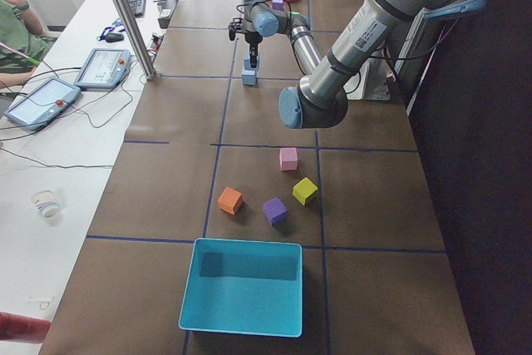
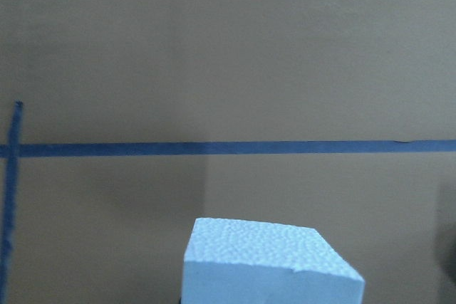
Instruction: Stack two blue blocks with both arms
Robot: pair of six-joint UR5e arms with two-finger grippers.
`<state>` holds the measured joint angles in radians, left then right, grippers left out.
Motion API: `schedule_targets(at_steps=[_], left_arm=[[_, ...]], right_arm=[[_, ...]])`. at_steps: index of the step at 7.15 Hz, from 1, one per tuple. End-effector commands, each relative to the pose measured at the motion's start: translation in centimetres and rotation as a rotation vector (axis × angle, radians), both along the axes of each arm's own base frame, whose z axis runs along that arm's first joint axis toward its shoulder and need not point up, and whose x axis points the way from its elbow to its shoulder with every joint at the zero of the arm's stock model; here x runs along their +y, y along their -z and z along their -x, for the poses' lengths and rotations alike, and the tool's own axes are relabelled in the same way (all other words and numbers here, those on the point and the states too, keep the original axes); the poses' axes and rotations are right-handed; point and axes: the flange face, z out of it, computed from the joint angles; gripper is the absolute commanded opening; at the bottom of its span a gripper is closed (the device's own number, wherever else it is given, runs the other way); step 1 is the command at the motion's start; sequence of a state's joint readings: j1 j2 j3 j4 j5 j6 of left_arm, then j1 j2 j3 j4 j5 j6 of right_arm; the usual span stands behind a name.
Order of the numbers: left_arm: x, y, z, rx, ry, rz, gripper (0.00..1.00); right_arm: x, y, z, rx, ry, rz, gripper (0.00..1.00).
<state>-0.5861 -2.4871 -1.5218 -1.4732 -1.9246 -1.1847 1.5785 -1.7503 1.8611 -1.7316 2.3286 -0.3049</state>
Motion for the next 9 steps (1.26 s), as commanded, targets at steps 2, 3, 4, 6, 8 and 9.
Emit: schedule_targets(at_steps=[2, 3, 4, 6, 8, 9], left_arm=[[0.0, 0.4, -3.2, -0.024, -0.059, -0.068, 0.52], [-0.4, -0.6, -3.9, -0.043, -0.058, -0.053, 0.52], [-0.6, -1.3, -4.3, -0.055, -0.055, -0.041, 0.52], [-2.4, -1.0, -2.9, -0.029, -0.026, -0.037, 0.52], [-3.2, -1.6, -2.8, -0.027, -0.014, 0.004, 0.52], [-3.7, -2.3, -3.6, -0.005, -0.011, -0.005, 0.55]], right_arm=[[0.0, -0.1, 0.0, 0.0, 0.0, 0.002, 1.0], [0.1, -0.1, 0.0, -0.002, 0.0, 0.004, 1.0], [0.1, -0.2, 0.0, 0.0, 0.001, 0.004, 1.0], [0.1, -0.1, 0.0, 0.0, 0.0, 0.002, 1.0], [0.1, -0.1, 0.0, 0.0, 0.0, 0.002, 1.0], [0.1, -0.1, 0.0, 0.0, 0.001, 0.001, 1.0]])
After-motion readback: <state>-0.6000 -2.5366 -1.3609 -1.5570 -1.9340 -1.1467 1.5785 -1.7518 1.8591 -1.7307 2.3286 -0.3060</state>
